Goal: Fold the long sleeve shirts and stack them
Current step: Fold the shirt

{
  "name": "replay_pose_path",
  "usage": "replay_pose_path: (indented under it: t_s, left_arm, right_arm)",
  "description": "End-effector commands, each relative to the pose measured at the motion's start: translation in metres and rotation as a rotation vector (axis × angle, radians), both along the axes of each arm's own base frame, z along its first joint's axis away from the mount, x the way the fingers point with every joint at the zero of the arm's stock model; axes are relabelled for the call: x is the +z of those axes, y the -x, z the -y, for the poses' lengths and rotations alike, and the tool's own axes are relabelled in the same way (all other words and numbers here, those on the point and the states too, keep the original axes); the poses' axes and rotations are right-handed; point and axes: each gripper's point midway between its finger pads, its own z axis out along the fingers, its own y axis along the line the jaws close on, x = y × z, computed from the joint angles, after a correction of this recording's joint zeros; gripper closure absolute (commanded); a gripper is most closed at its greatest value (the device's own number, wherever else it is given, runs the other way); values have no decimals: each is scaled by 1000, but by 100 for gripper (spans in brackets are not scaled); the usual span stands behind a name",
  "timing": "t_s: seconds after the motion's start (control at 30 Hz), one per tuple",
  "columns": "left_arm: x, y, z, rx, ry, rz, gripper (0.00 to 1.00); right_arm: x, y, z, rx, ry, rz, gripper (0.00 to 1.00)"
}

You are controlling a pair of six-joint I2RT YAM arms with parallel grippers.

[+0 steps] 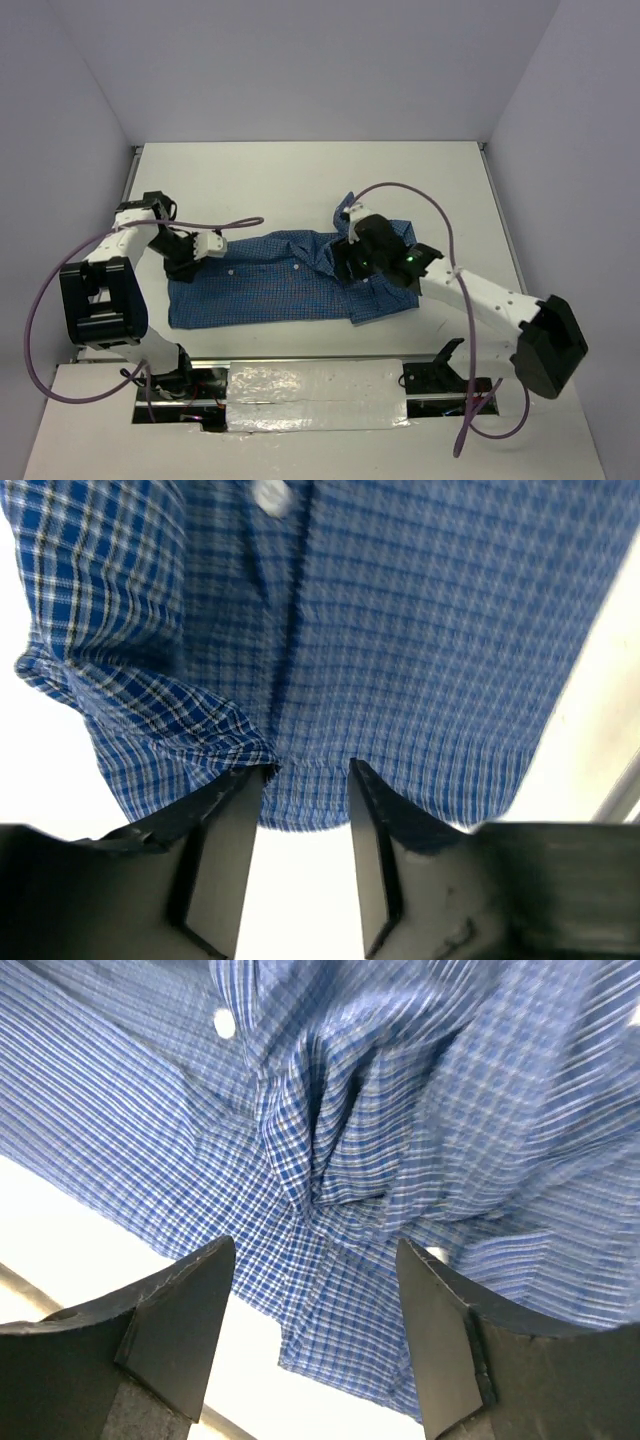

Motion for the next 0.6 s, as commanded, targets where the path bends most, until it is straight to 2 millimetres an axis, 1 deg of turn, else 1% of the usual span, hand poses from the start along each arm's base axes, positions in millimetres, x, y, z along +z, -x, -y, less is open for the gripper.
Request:
replay_pose_path:
  t_s: [0.0, 0.03, 0.07, 0.1, 0.13, 0.17, 0.2, 0.23, 0.27, 0.3, 0.33, 0.37, 0.4, 0.43, 0.47, 0.5, 0.53, 0.57]
  left_arm:
    - [11, 16, -10, -156, -60, -4, 47]
    - [12, 18, -11, -174, -67, -9, 46]
    - [14, 18, -13, -180, -77, -9, 44]
    - [17, 15, -14, -177, -89, 0, 39]
    - [19, 11, -15, -162, -92, 11, 36]
    - [22, 5, -14, -135, -86, 31, 34]
    - [32, -8, -8, -39, -40, 59, 34]
    - [39, -29, -6, 29, -11, 126, 33]
    - [44, -44, -3, 99, 26, 159, 26]
    - [55, -59, 3, 245, 87, 167, 23]
    - [61, -69, 7, 291, 125, 178, 23]
    - [60, -73, 12, 317, 165, 147, 21]
    - [69, -78, 22, 341, 231, 134, 11]
    - [67, -78, 27, 354, 256, 113, 9]
    - [63, -76, 30, 362, 268, 96, 8]
    - [58, -75, 33, 360, 269, 86, 8]
    - [53, -74, 28, 369, 238, 91, 8]
    - [40, -69, 27, 380, 215, 74, 8]
  right_arm:
    - [68, -30, 10, -27, -88, 161, 27]
    - [77, -34, 6, -20, -149, 139, 27]
    - [85, -53, 20, -91, -176, 137, 27]
    - [93, -70, 20, -131, -195, 127, 28]
    - [87, -79, 27, -186, -167, 95, 28]
    - [87, -90, 30, -219, -139, 98, 28]
    - [83, -110, 31, -266, -90, 102, 27]
    - [75, -116, 33, -295, -61, 69, 26]
    - [71, -125, 36, -329, -41, 52, 25]
    - [65, -141, 31, -353, -19, 29, 24]
    - [55, -145, 34, -374, 11, -3, 23]
    - [51, -151, 32, -397, 10, -20, 21]
    - [43, -164, 29, -412, 14, -41, 18]
    - [35, -168, 28, -434, 18, -69, 17]
    - [28, -181, 24, -452, 27, -84, 17]
    - [24, -187, 23, -467, 35, -94, 17]
    - [17, -189, 25, -482, 55, -119, 17]
    - [24, -201, 21, -492, 41, -105, 17]
